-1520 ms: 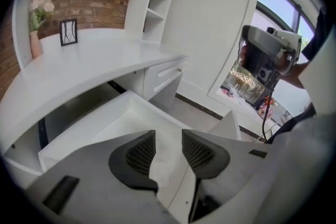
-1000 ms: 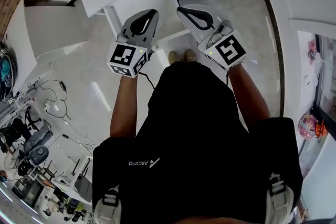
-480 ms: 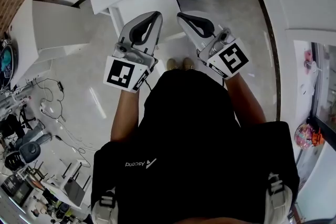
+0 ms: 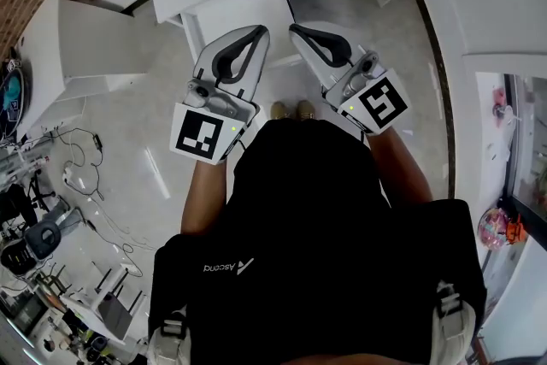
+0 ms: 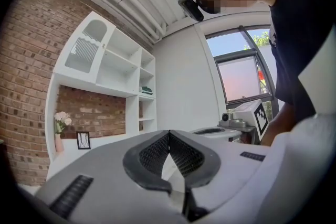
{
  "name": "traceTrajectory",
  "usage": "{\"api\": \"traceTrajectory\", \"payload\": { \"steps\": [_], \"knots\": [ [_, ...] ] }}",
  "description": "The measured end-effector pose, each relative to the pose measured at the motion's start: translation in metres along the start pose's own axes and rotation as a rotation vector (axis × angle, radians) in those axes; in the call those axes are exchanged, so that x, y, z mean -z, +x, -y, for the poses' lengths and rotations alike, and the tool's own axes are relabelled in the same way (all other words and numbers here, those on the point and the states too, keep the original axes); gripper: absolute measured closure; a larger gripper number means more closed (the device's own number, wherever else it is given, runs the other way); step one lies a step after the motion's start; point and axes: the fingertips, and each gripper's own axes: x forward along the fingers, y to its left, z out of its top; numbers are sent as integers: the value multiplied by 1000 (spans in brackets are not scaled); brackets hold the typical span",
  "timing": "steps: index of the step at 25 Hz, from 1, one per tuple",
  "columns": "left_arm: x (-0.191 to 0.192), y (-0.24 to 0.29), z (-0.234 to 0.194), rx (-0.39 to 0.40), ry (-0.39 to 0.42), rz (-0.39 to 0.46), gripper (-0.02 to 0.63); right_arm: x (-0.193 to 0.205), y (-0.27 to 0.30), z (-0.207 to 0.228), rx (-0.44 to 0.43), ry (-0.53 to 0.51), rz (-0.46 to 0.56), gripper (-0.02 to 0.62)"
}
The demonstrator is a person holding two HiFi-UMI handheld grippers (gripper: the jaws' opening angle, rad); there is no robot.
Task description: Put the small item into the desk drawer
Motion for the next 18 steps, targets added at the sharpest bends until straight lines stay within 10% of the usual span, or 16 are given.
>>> {"api": "traceTrajectory", "payload": {
  "steps": [18],
  "knots": [
    [-8, -8, 13, 1, 2, 19, 607, -16, -9, -11, 5, -40, 19, 595]
  ]
}}
